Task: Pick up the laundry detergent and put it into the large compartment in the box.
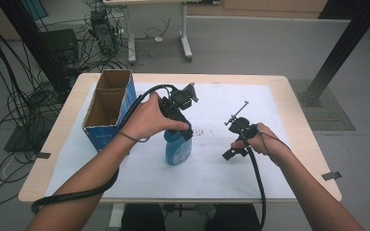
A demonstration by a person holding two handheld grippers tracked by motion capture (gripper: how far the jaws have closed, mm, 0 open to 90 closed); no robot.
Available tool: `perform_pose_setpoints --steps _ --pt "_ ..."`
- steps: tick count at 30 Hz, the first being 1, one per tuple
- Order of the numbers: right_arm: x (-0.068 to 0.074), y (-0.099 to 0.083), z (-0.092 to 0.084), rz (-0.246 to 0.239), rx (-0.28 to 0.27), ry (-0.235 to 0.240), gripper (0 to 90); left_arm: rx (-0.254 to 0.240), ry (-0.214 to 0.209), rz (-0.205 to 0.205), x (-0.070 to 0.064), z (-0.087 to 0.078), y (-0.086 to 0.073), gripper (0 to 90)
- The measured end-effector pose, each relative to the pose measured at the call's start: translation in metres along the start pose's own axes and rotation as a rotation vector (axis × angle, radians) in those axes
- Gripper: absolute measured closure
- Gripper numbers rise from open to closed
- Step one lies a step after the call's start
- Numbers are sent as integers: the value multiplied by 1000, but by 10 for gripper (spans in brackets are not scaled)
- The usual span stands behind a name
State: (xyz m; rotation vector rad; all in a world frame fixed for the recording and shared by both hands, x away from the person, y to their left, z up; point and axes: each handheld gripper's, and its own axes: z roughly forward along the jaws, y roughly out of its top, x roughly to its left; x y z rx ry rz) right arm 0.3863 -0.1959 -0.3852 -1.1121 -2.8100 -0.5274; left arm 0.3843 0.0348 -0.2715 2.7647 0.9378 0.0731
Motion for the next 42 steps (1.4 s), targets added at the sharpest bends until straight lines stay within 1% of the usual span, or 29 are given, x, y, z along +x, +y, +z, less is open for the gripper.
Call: perform_pose_setpoints --steps 5,6,11,22,26,34,42 --pt "1 0 0 6 0 3 115 3 5 -2 0 1 0 115" --pt "0 0 0 0 -2 2 115 3 5 -2 0 1 0 116" --pt "0 0 0 2 -2 2 114 7 9 -5 0 3 1 125" --pt "0 -1 -1 6 -8 3 115 21 14 1 -2 9 3 147" --pt "0 -1 -1 5 -11 4 114 27 16 5 -3 9 3 160" --pt "0 -2 -1 8 -13 7 115 29 24 4 -4 10 3 190" --pt "1 -2 -2 7 -12 6 115 30 23 0 -5 9 3 204"
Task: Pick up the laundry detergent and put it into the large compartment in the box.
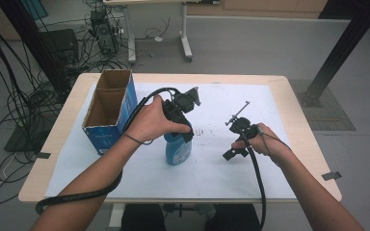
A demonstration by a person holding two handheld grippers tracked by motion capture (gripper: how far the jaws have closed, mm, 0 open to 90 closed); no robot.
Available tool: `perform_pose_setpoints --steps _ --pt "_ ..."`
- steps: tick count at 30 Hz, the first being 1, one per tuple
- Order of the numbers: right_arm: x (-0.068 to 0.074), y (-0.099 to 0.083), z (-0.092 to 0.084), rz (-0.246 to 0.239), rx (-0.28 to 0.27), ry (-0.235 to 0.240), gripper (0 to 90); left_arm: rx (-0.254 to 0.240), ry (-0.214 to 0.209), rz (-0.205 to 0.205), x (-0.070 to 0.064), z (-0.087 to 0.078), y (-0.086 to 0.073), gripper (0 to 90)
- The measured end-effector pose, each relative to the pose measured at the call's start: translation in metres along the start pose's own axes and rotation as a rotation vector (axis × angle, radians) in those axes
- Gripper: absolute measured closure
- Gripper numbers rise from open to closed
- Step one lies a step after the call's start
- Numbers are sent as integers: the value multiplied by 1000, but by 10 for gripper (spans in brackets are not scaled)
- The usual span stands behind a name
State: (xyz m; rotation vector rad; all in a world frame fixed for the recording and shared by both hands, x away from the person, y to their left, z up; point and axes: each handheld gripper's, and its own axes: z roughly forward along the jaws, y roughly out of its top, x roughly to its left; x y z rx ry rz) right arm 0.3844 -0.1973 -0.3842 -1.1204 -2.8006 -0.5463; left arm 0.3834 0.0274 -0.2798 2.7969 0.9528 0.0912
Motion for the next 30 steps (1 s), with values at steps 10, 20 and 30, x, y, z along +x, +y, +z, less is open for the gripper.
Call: perform_pose_setpoints --steps 10,20,30 --pt "1 0 0 0 -2 1 115 4 3 1 -1 0 0 249" --pt "0 -1 -1 -3 1 -4 115 9 4 5 -2 1 1 293" --pt "0 -1 -1 0 -2 -3 115 8 11 1 -2 0 1 328"
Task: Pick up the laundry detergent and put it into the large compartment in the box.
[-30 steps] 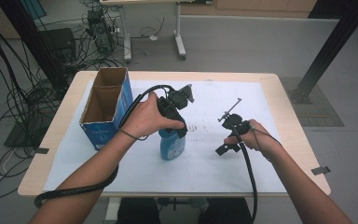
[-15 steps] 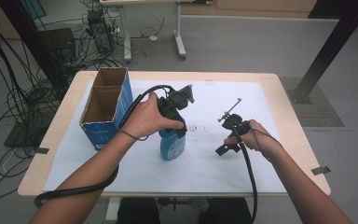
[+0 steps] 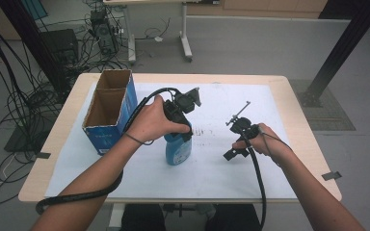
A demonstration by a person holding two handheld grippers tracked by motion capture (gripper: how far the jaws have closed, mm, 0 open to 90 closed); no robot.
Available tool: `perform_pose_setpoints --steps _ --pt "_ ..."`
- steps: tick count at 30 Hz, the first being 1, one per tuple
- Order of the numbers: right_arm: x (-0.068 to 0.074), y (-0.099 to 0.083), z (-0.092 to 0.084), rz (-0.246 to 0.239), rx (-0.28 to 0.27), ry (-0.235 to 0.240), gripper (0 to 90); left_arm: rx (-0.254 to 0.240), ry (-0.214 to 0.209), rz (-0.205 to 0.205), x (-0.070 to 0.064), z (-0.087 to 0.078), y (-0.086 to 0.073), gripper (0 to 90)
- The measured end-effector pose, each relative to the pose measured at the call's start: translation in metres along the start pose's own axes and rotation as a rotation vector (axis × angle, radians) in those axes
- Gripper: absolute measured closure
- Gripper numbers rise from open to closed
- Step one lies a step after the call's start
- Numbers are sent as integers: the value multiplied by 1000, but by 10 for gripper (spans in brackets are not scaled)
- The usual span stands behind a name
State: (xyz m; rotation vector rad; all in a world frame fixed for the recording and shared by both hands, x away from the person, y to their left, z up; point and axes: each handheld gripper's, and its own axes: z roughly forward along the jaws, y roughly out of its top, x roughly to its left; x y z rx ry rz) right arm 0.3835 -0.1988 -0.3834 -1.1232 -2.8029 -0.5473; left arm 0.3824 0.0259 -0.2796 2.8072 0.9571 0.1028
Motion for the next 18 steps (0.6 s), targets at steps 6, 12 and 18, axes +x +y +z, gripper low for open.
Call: perform_pose_setpoints --steps 6,12,18 --pt "0 0 1 -3 0 1 115 0 4 -3 1 -1 -1 361" --pt "0 0 1 -3 -1 3 115 -4 9 -2 1 -1 -1 372" --pt "1 1 1 -2 -1 4 115 -8 11 -7 1 -1 -2 374"
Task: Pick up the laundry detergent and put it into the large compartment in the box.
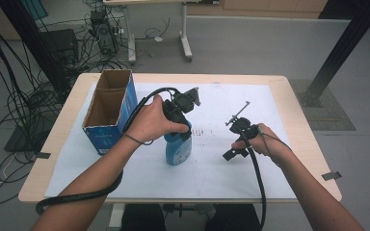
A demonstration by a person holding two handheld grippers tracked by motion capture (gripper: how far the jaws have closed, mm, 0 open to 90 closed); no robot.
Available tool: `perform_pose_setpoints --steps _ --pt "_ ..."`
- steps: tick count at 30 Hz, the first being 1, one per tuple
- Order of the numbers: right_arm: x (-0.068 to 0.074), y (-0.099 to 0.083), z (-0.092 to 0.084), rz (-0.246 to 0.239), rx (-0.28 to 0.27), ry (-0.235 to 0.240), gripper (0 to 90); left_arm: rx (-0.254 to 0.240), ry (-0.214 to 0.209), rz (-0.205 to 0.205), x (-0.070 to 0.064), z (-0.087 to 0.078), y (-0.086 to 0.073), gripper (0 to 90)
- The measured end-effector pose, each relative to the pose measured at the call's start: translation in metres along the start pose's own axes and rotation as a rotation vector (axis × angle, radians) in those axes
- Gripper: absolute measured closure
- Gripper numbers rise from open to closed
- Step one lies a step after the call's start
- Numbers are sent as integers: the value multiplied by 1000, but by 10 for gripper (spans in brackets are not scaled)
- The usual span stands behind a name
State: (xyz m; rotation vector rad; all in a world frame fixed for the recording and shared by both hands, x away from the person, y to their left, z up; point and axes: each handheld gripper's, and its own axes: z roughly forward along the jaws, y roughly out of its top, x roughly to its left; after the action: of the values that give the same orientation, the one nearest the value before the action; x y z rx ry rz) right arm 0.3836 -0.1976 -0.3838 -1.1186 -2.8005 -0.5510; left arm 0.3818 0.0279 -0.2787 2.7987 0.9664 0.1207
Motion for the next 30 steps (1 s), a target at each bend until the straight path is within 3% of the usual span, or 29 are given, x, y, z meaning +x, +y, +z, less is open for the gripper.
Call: perform_pose_setpoints --steps 30 --pt "0 0 0 -5 4 1 114 -11 3 -6 -1 0 -2 375"
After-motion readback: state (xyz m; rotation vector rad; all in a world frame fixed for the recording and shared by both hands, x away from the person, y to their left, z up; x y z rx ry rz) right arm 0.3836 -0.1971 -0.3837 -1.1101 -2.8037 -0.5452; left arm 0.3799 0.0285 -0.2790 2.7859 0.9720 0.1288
